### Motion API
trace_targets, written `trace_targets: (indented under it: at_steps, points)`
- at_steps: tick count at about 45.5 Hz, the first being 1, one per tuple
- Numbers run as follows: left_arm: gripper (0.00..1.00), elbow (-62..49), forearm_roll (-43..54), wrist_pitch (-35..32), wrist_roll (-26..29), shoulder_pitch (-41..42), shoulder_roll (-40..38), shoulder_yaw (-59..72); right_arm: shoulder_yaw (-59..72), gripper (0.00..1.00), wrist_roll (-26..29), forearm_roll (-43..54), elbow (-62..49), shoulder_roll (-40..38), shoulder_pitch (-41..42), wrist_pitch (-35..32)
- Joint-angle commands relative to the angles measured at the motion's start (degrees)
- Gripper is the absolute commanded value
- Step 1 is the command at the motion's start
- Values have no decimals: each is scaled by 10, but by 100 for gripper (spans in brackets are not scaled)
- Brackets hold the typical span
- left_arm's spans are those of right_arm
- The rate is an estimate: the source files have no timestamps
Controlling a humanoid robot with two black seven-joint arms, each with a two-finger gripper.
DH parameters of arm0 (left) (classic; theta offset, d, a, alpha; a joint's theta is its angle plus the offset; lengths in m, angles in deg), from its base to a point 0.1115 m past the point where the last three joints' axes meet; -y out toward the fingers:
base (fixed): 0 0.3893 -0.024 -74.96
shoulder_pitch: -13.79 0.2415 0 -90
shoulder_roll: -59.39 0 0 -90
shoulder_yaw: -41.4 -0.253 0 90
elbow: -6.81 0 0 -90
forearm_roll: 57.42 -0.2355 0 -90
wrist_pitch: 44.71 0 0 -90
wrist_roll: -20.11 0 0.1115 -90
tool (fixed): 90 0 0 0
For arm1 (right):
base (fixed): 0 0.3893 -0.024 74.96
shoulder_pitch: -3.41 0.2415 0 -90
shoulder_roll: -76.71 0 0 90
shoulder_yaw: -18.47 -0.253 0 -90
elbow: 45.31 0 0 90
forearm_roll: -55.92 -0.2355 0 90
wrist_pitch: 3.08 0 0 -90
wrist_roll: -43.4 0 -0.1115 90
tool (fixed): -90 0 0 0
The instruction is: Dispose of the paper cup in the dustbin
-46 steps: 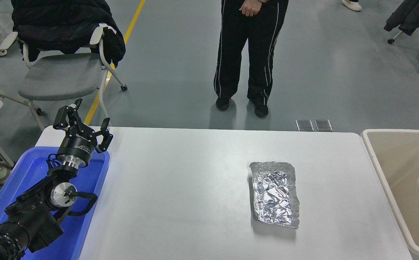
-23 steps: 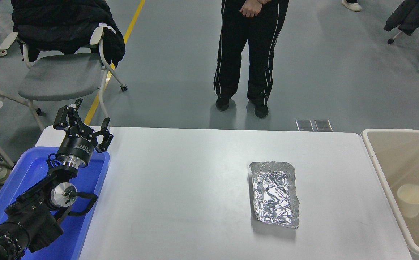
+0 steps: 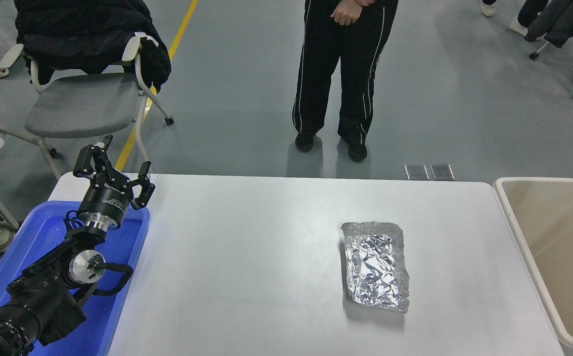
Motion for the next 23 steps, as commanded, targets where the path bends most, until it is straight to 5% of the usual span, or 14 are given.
trace_targets:
  at_steps: [1, 11, 23]
  points:
    - [100, 0, 0, 0, 0, 0, 0, 0, -50, 100, -2, 1, 94, -39, 110, 0]
    - [100, 0, 0, 0, 0, 0, 0, 0, -209, 100, -2, 1, 233, -92, 138, -1]
    - [100, 1, 0, 0, 0, 0, 0, 0, -372, 100, -26, 1, 387, -129, 56, 1]
